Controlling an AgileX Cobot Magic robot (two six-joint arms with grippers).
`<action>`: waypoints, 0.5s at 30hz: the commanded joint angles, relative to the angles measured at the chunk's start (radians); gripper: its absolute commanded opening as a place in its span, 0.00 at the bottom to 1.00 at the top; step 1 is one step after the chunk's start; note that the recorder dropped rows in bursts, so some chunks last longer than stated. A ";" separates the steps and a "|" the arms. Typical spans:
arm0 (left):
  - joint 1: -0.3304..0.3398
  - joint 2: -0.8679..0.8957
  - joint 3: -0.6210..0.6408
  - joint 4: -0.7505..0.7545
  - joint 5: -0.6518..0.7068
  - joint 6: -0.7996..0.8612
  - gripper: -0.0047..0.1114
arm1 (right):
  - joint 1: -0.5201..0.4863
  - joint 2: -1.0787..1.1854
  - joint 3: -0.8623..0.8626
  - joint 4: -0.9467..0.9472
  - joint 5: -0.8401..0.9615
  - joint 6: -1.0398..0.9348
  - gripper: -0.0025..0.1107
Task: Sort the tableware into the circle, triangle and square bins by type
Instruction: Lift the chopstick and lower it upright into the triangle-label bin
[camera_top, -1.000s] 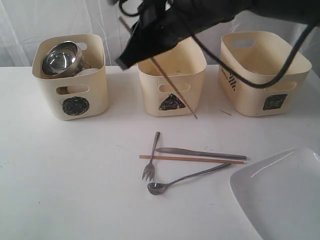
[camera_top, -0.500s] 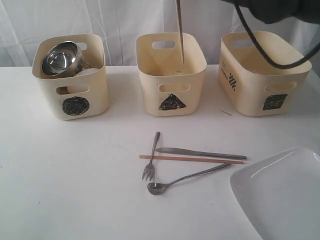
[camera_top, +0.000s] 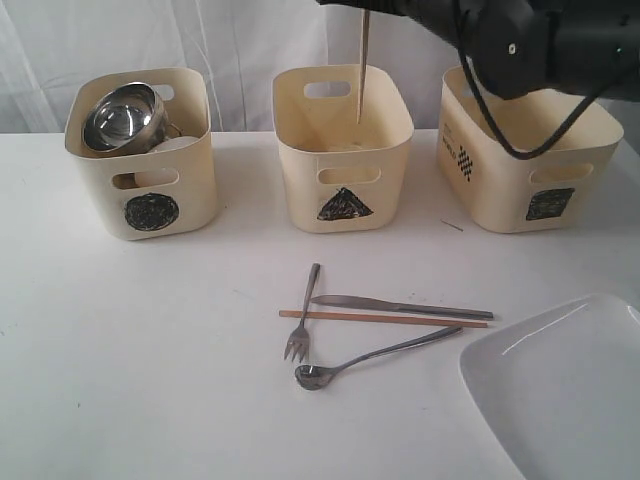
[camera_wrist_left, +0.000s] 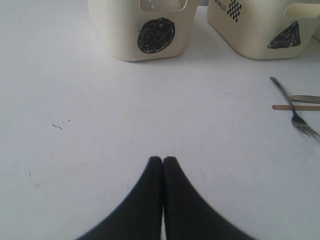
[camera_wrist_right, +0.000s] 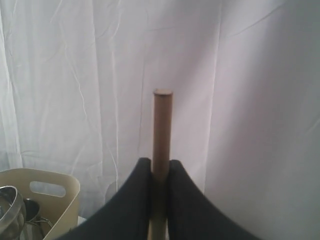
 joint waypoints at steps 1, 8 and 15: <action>0.002 -0.005 0.005 -0.003 0.000 -0.004 0.04 | -0.008 0.042 0.004 0.002 -0.070 0.033 0.02; 0.002 -0.005 0.005 -0.003 0.000 -0.004 0.04 | -0.008 0.104 0.004 0.002 -0.067 0.033 0.02; 0.002 -0.005 0.005 -0.003 0.000 -0.004 0.04 | -0.008 0.119 0.004 0.002 -0.070 0.033 0.16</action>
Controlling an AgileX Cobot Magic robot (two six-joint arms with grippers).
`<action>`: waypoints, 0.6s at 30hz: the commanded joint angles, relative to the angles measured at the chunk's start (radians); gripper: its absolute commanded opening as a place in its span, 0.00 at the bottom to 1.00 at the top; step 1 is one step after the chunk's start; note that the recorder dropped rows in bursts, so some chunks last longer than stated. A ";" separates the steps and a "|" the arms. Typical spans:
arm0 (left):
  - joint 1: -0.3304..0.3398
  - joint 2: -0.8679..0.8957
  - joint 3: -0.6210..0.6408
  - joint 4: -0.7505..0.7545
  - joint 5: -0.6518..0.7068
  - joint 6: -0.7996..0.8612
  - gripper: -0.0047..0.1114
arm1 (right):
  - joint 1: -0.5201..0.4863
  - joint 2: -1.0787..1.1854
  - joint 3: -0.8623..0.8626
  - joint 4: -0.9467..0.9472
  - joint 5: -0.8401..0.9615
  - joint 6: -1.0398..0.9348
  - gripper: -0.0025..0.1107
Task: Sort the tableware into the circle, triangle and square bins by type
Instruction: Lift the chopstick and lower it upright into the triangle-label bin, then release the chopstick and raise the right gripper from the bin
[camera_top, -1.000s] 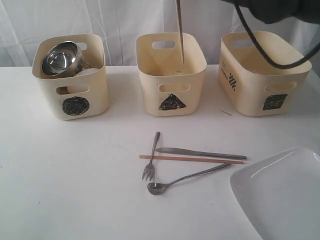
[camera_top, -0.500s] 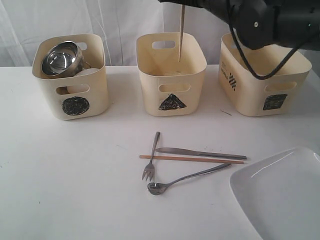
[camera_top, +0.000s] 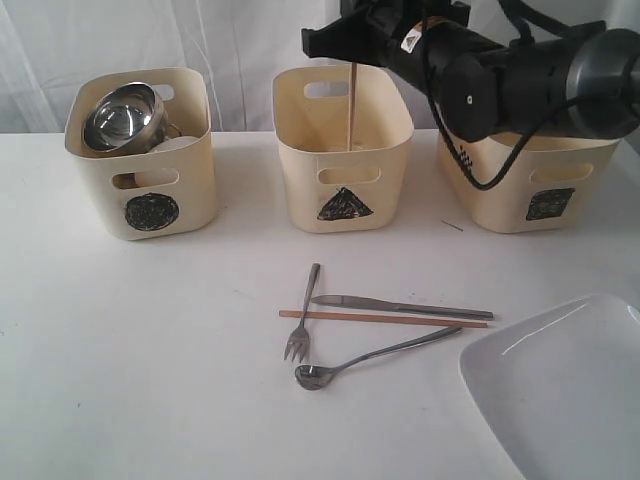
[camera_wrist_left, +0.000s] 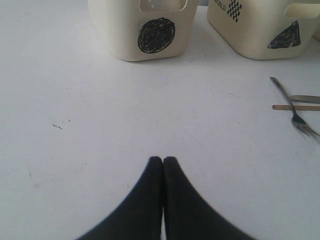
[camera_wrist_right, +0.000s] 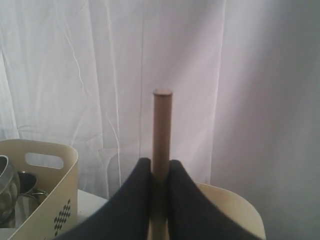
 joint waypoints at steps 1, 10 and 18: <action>0.002 -0.005 0.005 -0.003 0.000 -0.004 0.04 | -0.008 -0.001 0.004 0.002 -0.010 0.005 0.19; 0.002 -0.005 0.005 -0.003 0.000 -0.004 0.04 | -0.008 -0.009 0.004 0.002 0.050 0.007 0.30; 0.002 -0.005 0.005 -0.003 0.000 -0.004 0.04 | -0.008 -0.134 0.104 -0.013 0.156 -0.005 0.30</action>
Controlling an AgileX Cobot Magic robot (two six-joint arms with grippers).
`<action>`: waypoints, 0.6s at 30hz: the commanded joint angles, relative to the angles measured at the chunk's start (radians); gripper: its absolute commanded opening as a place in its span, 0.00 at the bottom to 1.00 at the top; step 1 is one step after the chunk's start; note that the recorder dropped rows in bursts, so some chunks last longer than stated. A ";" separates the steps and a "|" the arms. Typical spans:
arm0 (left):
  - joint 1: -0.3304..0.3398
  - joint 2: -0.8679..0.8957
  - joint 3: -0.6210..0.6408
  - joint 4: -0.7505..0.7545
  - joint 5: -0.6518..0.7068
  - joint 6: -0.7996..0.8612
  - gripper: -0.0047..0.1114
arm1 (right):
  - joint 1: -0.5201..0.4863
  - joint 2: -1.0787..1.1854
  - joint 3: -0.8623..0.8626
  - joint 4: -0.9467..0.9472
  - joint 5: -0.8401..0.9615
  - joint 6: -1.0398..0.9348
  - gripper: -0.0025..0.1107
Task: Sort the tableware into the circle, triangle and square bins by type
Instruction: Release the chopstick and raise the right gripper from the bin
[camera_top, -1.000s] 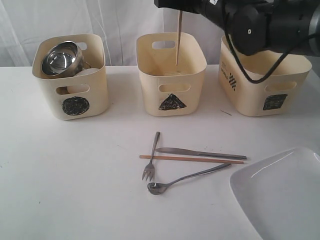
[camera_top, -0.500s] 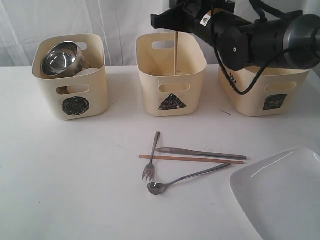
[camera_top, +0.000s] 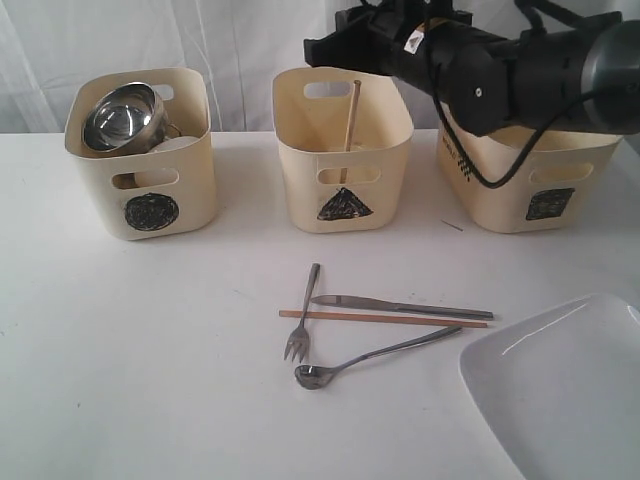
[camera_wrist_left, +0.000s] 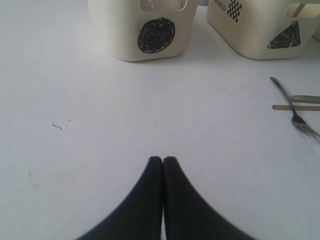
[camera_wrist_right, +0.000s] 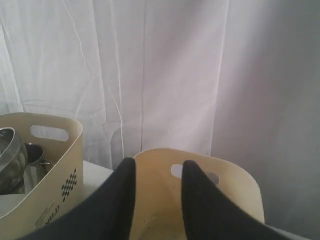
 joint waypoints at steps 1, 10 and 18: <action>0.002 -0.005 0.005 -0.003 0.000 -0.004 0.04 | -0.008 -0.119 0.109 -0.025 0.041 -0.005 0.30; 0.002 -0.005 0.005 -0.003 0.000 -0.004 0.04 | -0.008 -0.287 0.239 -0.113 0.315 -0.088 0.30; 0.002 -0.005 0.005 -0.003 0.000 -0.004 0.04 | 0.008 -0.304 0.239 -0.113 0.360 -0.084 0.30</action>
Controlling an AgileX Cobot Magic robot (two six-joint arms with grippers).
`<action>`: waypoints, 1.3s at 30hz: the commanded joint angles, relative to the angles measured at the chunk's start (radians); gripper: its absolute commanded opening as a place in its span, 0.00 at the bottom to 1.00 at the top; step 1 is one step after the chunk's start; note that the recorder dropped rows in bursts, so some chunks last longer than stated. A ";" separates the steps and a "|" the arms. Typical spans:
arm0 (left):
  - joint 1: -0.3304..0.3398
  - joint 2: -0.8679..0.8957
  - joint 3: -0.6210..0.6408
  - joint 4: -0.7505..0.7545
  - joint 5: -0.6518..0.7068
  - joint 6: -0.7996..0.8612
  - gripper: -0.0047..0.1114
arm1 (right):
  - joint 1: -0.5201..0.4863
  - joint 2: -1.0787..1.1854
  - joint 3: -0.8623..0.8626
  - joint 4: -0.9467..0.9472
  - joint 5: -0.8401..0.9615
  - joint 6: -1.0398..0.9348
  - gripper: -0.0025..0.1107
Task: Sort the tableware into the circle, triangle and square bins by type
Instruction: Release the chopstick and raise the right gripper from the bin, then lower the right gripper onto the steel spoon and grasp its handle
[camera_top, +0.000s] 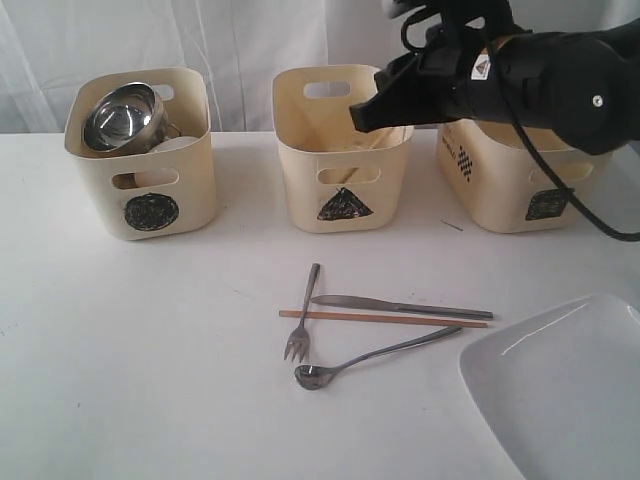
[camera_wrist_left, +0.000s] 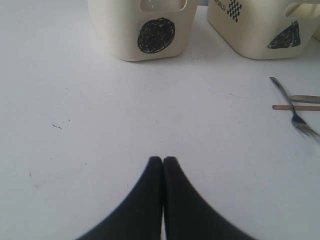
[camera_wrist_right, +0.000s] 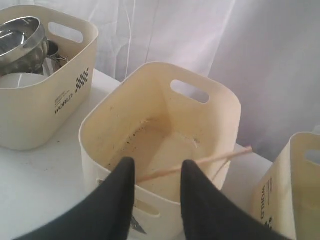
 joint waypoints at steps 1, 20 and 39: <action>0.002 -0.005 0.005 -0.003 0.000 -0.004 0.04 | 0.012 -0.021 0.006 -0.007 0.061 -0.007 0.30; 0.002 -0.005 0.005 -0.003 0.000 -0.004 0.04 | 0.112 0.120 -0.008 -0.020 0.533 -0.743 0.39; 0.002 -0.005 0.005 -0.003 0.000 -0.004 0.04 | 0.200 0.325 -0.123 0.083 0.922 -0.851 0.44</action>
